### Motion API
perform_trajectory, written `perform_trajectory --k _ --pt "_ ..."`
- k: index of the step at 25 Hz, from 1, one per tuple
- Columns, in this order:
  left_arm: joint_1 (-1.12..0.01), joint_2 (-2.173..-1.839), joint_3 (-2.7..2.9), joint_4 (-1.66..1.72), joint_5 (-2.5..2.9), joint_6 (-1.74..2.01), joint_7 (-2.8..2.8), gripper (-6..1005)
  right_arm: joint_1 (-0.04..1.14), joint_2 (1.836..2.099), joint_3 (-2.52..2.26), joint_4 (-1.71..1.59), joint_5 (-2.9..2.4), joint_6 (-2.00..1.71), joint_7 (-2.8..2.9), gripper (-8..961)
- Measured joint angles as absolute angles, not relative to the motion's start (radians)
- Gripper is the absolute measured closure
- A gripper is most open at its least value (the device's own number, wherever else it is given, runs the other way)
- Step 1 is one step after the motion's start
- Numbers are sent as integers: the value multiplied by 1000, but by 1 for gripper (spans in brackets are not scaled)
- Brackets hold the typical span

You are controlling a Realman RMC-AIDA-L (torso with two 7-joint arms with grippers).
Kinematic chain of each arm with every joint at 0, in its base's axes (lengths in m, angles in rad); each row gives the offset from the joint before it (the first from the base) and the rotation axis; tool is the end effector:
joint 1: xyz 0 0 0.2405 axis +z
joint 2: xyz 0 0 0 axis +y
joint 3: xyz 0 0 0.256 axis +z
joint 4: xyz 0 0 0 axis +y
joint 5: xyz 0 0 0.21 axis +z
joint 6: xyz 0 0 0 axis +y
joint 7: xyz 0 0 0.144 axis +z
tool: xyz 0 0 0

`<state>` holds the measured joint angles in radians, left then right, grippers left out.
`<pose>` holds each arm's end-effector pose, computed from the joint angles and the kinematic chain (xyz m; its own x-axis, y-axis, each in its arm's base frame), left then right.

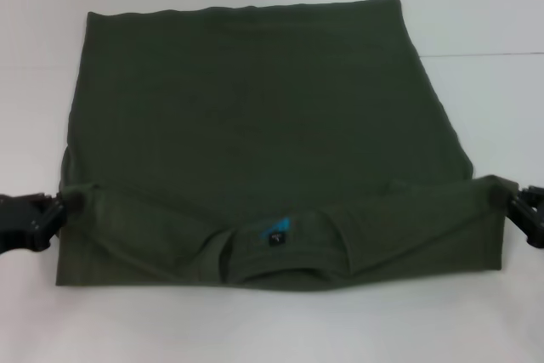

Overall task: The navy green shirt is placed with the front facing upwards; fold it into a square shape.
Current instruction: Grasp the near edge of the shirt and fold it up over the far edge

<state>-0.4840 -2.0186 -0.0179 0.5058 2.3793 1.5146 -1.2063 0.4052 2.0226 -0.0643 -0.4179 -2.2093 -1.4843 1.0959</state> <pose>-0.3569 0.2995 0.0401 0.6598 0.4244 0.6201 0.7139 -0.6115 -0.3412 0.3647 0.2824 0.0291 0.6440 -0.3649 -0.6723 -0.7190 -0.5889 -0.3691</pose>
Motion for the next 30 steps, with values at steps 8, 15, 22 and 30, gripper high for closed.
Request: perform_trajectory --k 8,15,22,30 --pt "-523 -2018 -17 465 2287 1354 -1181 989 482 2024 -60 -411 -2146 -1411 1102 900" --pt "-538 -2020 -11 442 2193 1243 -1151 989 561 2012 -66 -409 -2134 -1299 1150 900" --pt "-603 -2033 -9 425 2184 1127 -1134 989 643 2024 -134 -378 -2133 -1136 1153 900" --pt "-673 -2036 -8 389 2170 1007 -1098 988 697 2034 -153 -362 -2096 -1019 1149 900"
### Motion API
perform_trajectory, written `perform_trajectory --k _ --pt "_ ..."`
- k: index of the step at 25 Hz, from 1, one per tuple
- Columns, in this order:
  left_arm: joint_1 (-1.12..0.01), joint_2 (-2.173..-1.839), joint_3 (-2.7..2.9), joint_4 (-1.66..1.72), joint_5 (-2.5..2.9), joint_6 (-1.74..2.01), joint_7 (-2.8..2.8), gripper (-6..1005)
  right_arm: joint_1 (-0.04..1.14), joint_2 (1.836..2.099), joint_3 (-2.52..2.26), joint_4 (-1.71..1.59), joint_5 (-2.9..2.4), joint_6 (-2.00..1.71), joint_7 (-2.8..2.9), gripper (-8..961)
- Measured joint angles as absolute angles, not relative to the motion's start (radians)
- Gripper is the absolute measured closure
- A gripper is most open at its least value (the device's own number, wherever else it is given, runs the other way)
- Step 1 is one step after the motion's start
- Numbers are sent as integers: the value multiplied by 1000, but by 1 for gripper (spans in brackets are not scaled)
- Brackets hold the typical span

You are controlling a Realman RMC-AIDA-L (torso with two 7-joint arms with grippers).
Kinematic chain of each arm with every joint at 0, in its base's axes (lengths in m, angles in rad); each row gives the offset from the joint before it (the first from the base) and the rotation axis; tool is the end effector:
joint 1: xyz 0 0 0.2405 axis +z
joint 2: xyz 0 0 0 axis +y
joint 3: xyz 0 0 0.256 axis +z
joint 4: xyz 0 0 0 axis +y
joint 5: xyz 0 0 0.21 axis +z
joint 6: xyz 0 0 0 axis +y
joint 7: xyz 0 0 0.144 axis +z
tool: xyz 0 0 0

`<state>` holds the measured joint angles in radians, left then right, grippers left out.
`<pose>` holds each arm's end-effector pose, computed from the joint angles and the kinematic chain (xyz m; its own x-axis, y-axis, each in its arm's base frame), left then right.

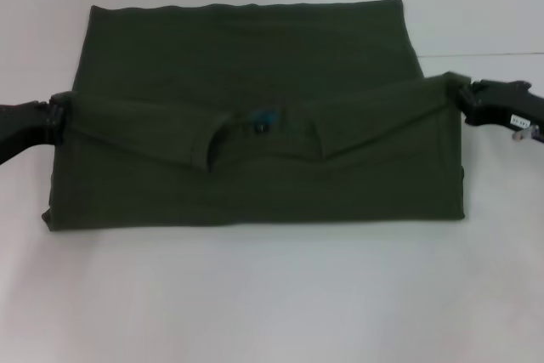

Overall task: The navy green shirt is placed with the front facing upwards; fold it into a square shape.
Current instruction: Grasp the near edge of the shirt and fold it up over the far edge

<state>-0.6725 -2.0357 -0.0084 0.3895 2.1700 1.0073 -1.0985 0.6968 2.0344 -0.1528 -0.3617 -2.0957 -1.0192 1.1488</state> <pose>-0.3367 0.3961 0.0364 0.6984 0.3380 0.6309 0.7143 -0.3852 -0.5844 0.3113 0.4059 0.0209 0.7066 -0.3393 -0.6210 -0.6978 -0.4801 -0.5316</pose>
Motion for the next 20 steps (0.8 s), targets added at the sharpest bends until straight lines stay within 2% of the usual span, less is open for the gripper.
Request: perform_trajectory --k 9,20 --pt "-690 -2032 -9 386 2113 965 -1070 988 717 2015 -162 -362 -2032 -970 1148 900" --pt "-757 -2049 -8 361 2111 820 -1035 988 781 2030 -250 -335 -2029 -830 1138 899"
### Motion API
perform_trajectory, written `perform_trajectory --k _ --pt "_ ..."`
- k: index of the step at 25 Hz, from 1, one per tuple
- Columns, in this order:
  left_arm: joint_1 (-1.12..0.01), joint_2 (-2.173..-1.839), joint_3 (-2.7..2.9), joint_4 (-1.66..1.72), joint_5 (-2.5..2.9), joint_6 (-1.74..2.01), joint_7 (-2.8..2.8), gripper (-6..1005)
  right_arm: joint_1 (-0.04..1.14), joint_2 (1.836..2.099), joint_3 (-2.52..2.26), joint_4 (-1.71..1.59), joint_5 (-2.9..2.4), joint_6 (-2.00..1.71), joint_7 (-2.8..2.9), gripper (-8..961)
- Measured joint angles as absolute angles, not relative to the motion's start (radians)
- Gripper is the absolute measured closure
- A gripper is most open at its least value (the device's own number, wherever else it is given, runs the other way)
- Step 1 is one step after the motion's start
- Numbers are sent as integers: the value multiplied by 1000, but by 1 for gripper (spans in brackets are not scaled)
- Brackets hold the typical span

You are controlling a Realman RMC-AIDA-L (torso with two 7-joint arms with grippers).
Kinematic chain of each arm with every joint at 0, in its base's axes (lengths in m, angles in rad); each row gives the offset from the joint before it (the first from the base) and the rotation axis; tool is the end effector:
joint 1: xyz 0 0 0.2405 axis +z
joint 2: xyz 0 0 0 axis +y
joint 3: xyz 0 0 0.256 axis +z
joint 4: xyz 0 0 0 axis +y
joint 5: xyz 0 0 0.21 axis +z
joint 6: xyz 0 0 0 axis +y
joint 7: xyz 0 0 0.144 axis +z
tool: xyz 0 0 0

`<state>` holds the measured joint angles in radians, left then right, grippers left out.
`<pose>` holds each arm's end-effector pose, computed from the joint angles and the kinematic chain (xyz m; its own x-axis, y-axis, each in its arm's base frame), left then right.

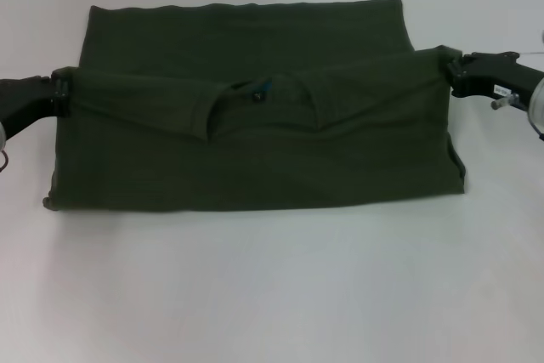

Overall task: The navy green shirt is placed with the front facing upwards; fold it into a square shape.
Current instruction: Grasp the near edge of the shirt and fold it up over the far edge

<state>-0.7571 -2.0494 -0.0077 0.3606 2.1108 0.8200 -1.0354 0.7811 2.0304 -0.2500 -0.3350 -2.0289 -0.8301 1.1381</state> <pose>-0.3215 0.4275 0.0332 0.7262 0.3287 0.6038 0.6868 -0.3078 -0.6584 0.2924 0.4396 0.0194 0.7563 -0.3355 -0.5616 -0.6529 -0.4403 -0.6163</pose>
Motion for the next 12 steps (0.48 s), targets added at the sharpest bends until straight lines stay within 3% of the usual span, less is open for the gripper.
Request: perform_trajectory --k 4,12 --pt "-770 -2055 -8 357 2098 800 -1030 988 789 2044 -264 -335 -2029 -785 1138 899" --pt "-800 -2057 -8 341 2088 742 -1008 988 788 2045 -259 -336 -2025 -773 1138 899"
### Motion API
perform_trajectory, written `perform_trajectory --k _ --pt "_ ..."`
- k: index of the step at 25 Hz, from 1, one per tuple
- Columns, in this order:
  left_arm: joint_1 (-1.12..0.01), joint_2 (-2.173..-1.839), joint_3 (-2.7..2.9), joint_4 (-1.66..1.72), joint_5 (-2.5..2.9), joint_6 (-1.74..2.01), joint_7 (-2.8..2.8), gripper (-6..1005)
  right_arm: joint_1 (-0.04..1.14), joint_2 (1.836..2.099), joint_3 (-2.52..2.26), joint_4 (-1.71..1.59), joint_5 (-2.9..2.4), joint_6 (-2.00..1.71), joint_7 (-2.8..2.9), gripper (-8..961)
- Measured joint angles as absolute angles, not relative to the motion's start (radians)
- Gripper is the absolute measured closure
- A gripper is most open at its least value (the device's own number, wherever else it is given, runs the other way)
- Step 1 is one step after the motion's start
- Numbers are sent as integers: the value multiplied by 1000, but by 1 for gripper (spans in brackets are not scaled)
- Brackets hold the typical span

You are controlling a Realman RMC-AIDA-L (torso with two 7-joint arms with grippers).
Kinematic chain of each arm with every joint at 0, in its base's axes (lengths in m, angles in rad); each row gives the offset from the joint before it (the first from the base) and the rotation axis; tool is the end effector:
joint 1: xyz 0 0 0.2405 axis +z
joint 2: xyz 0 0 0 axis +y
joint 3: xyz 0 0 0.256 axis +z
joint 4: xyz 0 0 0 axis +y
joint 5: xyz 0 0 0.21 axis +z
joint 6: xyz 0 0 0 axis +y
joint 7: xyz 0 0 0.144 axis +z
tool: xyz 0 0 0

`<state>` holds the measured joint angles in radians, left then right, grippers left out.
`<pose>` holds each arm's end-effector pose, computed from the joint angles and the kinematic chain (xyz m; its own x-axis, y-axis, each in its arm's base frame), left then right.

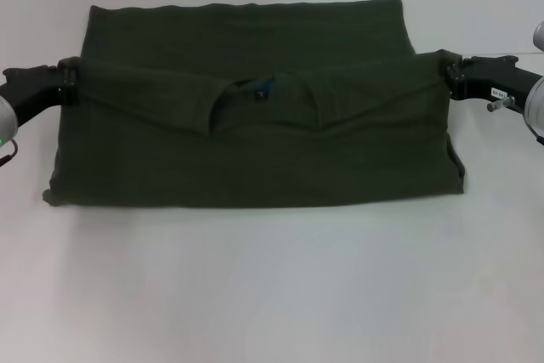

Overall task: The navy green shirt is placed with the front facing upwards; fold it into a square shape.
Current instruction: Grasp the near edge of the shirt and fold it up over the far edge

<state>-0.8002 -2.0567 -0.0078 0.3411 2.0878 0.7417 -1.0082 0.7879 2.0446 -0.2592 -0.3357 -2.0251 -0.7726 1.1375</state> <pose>-0.3107 0.4407 0.0283 0.7351 0.3294 0.5925 0.6757 -0.2859 -0.6795 0.2940 0.4416 0.0145 0.7571 -0.3546 -0.5487 -0.6532 -0.4118 -0.6353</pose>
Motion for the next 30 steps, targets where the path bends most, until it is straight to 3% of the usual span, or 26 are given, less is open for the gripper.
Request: perform_trajectory --k 15,26,30 --pt "-835 -2073 -11 284 1991 615 -864 987 809 2049 -270 -285 -1976 -692 1058 899" --pt "-836 -2101 -11 283 1978 574 -820 942 822 2070 -270 -278 -1973 -625 1057 899" --pt "-835 -2122 -14 292 1899 573 -747 824 822 2076 -270 -278 -1973 -617 1053 773"
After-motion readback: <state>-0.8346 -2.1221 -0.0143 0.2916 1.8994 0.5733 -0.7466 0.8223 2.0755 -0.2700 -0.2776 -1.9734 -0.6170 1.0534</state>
